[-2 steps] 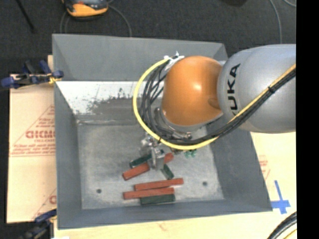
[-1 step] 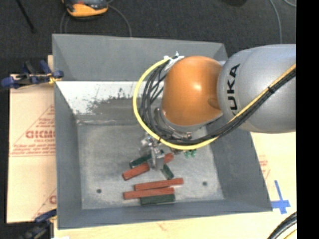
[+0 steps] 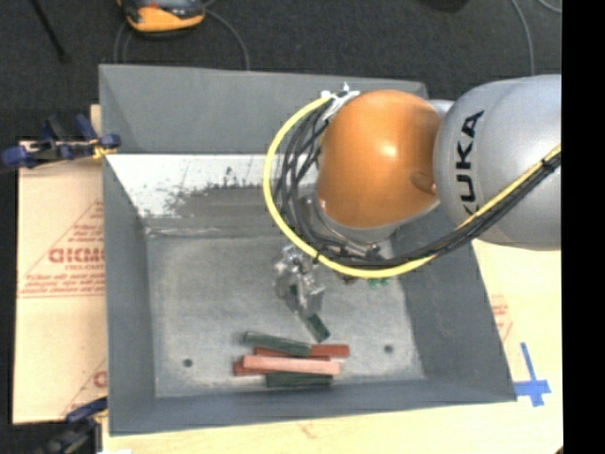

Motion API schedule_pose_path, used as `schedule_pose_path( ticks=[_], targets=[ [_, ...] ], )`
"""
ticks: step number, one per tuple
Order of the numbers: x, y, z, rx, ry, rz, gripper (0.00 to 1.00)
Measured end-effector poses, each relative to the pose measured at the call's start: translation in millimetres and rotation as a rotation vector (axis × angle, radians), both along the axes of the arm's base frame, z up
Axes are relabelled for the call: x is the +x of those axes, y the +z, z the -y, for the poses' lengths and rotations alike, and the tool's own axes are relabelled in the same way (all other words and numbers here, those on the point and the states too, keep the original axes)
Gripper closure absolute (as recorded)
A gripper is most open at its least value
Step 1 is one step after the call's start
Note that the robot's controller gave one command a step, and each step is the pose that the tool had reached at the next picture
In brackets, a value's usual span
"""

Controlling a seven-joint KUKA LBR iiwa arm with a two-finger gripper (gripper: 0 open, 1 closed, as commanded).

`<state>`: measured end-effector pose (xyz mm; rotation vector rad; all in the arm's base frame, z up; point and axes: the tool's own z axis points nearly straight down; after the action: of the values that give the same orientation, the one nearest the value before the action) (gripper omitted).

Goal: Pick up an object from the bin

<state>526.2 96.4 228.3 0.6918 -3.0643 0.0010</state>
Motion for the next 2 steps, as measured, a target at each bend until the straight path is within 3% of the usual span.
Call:
schedule_pose_path(
  ticks=[1,2],
  targets=[
    [-3.2,-127,-1,0.004,0.027,0.008,0.0],
    [-1.4,-153,-3,0.007,0.017,0.017,1.0]
  ],
)
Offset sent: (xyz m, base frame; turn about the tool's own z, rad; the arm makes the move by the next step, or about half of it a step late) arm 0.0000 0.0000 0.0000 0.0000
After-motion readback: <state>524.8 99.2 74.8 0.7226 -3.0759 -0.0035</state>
